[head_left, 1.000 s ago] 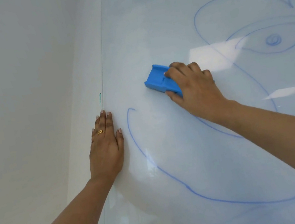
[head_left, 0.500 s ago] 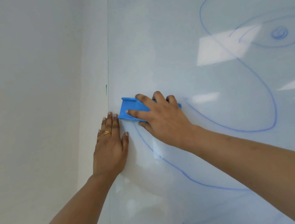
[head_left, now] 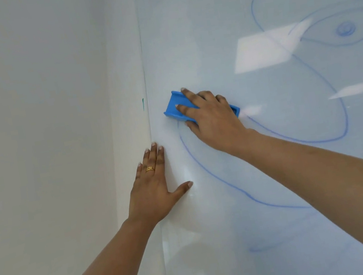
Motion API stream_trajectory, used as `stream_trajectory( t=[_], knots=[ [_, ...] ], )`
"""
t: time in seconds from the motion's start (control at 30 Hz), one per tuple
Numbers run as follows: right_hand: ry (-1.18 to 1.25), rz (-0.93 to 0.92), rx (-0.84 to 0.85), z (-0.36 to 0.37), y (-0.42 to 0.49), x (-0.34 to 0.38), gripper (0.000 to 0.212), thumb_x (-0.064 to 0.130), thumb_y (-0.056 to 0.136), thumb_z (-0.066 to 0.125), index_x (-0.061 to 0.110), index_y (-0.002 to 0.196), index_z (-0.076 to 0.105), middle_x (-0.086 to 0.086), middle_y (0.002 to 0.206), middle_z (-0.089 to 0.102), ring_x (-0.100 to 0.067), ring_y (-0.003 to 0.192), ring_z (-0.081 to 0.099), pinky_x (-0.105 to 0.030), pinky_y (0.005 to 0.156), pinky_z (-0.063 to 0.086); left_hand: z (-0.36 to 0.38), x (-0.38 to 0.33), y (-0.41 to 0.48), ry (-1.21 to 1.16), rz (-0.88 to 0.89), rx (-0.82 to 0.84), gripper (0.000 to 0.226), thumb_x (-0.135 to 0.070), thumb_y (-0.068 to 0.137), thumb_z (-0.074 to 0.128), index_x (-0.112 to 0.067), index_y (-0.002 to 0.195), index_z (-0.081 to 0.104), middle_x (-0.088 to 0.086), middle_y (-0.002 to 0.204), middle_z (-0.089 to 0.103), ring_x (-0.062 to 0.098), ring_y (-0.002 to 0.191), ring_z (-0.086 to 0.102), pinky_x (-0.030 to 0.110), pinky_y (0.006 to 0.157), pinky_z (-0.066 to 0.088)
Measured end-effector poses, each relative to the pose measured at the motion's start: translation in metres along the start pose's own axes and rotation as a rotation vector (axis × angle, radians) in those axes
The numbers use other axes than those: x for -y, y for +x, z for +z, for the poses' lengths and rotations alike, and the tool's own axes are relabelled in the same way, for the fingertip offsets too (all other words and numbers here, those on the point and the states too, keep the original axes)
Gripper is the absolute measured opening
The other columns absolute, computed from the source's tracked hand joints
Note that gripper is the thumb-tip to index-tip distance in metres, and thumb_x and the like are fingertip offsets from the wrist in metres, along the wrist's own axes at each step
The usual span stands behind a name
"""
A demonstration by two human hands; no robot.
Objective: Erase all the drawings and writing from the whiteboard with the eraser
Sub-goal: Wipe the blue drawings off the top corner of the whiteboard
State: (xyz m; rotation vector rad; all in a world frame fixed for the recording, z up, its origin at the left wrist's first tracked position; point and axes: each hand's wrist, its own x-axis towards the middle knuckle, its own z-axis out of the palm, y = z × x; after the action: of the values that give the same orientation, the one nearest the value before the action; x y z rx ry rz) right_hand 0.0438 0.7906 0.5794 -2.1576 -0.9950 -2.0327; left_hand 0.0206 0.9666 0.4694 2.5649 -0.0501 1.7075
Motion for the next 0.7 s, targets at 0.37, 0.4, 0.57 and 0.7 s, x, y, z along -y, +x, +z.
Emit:
stream_trajectory(
  t=[0.37, 0.4, 0.57, 0.7],
  knots=[
    [-0.034, -0.259, -0.007, 0.007, -0.055, 0.006, 0.031, 0.024, 0.078, 0.060, 0.018, 0.108, 0.067, -0.009, 0.130, 0.056, -0.030, 0.092, 0.061, -0.037, 0.071, 0.051, -0.002, -0.009, -0.003, -0.010, -0.001, 0.059, 0.125, -0.088, 0.050, 0.017, -0.016, 0.148, -0.014, -0.011, 0.145, -0.029, -0.001, 0.132, -0.025, 0.024, 0.111, -0.010],
    [-0.035, -0.251, -0.003, 0.004, -0.054, 0.000, 0.032, 0.025, 0.079, 0.055, 0.018, 0.108, 0.068, -0.009, 0.129, 0.057, -0.030, 0.090, 0.062, -0.037, 0.070, 0.052, -0.002, -0.009, -0.003, -0.005, 0.000, 0.066, 0.126, -0.088, 0.049, 0.017, -0.017, 0.147, -0.016, -0.011, 0.144, -0.031, -0.001, 0.132, -0.026, 0.023, 0.111, -0.010],
    [-0.033, -0.071, -0.062, -0.016, -0.036, -0.045, 0.037, 0.021, 0.077, 0.054, 0.012, 0.109, 0.068, -0.015, 0.127, 0.058, -0.037, 0.085, 0.062, -0.042, 0.068, 0.053, -0.003, -0.007, -0.006, 0.006, 0.010, 0.081, 0.124, -0.088, 0.048, 0.016, -0.019, 0.141, -0.026, -0.011, 0.143, -0.033, 0.000, 0.131, -0.027, 0.023, 0.110, -0.011],
    [-0.081, 0.188, -0.129, -0.030, -0.031, -0.079, 0.040, 0.022, 0.092, 0.052, 0.016, 0.131, 0.052, -0.009, 0.148, 0.035, -0.038, 0.109, 0.048, -0.045, 0.086, 0.045, -0.003, -0.006, -0.009, -0.009, 0.017, 0.091, 0.119, -0.089, 0.047, 0.015, -0.023, 0.133, -0.032, -0.011, 0.143, -0.036, 0.000, 0.131, -0.028, 0.024, 0.110, -0.011]
  ],
)
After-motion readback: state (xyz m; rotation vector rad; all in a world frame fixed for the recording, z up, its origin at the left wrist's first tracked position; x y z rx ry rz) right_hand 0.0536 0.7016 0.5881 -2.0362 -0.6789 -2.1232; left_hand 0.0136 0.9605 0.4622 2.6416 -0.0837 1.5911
